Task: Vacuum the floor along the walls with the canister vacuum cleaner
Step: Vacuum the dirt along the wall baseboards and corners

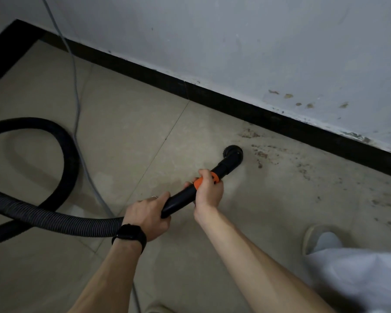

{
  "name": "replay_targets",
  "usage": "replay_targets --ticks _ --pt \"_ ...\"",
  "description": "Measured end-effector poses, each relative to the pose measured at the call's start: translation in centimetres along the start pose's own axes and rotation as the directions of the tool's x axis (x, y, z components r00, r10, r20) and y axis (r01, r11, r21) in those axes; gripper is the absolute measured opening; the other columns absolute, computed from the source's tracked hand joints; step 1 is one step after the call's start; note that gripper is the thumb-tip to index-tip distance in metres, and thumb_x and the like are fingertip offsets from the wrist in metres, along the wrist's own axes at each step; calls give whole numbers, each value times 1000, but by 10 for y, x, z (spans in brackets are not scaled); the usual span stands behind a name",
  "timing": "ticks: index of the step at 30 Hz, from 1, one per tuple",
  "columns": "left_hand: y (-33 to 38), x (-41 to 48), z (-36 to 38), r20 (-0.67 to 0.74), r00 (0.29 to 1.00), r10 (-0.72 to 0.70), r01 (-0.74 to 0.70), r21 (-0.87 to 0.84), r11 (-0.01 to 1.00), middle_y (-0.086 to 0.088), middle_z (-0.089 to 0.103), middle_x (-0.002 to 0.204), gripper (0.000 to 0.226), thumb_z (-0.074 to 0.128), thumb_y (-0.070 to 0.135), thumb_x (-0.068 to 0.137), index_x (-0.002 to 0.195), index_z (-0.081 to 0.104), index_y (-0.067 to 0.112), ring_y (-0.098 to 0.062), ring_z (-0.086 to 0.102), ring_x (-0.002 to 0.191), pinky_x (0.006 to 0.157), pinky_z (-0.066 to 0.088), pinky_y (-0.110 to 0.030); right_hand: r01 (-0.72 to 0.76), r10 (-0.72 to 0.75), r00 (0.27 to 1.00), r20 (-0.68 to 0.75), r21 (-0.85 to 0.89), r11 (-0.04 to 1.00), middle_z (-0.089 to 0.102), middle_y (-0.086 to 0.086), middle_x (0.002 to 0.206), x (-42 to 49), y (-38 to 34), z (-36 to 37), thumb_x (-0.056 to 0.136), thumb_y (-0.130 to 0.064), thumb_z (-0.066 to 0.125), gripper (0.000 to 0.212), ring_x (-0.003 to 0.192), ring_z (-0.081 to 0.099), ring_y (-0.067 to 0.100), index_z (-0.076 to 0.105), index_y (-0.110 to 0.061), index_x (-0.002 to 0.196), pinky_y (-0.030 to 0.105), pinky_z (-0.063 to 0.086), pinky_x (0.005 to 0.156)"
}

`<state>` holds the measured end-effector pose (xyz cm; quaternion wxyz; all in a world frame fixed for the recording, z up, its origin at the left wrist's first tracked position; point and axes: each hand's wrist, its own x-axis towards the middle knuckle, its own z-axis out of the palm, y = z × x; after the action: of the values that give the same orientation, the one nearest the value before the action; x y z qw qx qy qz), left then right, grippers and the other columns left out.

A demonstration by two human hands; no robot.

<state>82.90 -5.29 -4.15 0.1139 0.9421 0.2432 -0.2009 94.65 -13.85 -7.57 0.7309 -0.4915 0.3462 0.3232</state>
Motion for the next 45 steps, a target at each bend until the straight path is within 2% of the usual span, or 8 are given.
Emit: replay_targets --ticks 9,15,24,29,33,39,45 --pt "15 15 -5 -31 998 -53 53 -3 999 6 51 78 23 56 35 85 104 45 28 -27 61 76 60 37 -29 -5 6 999 42 -21 1000 55 3 63 14 -18 8 89 -13 66 23 47 59 26 52 -10 106 42 56 67" --pt "21 29 -8 -30 998 -55 56 13 998 7 50 76 22 55 35 86 104 43 28 -22 48 65 58 37 -29 7 -7 999 42 -14 1000 57 5 67 26 -27 10 89 -13 67 31 50 61 25 55 -8 117 42 58 69" --pt "38 50 -7 -27 999 -43 43 5 999 8 48 76 24 54 35 86 105 43 27 -23 47 64 59 40 -30 39 -38 999 39 -18 999 57 7 68 44 -46 8 88 -13 67 32 51 61 25 55 -7 117 43 59 69" --pt "46 61 -6 -27 999 -34 34 -24 999 8 50 78 24 54 34 86 106 43 27 -26 61 72 60 46 -32 53 -52 998 41 -27 998 57 5 65 55 -56 8 87 -14 69 38 50 60 26 56 -4 121 43 57 67" --pt "51 70 -5 -39 998 -40 39 -24 999 8 52 79 23 52 34 88 107 42 28 -22 52 66 57 39 -30 53 -50 997 65 -43 998 56 7 67 63 -65 9 88 -13 68 34 49 58 25 55 -6 119 40 55 63" --pt "49 77 -2 -39 996 -81 75 -143 987 6 56 75 20 54 32 87 102 41 28 -24 60 68 60 50 -32 59 -52 995 89 -84 995 57 8 70 72 -68 16 90 -14 70 34 51 59 28 54 -6 119 41 57 64" --pt "38 80 0 -39 986 -162 145 -278 950 4 59 69 19 60 32 84 94 43 31 -20 59 61 56 49 -32 50 -32 993 118 -160 986 58 10 75 71 -67 38 91 -15 71 32 55 60 26 50 -9 115 38 58 62"
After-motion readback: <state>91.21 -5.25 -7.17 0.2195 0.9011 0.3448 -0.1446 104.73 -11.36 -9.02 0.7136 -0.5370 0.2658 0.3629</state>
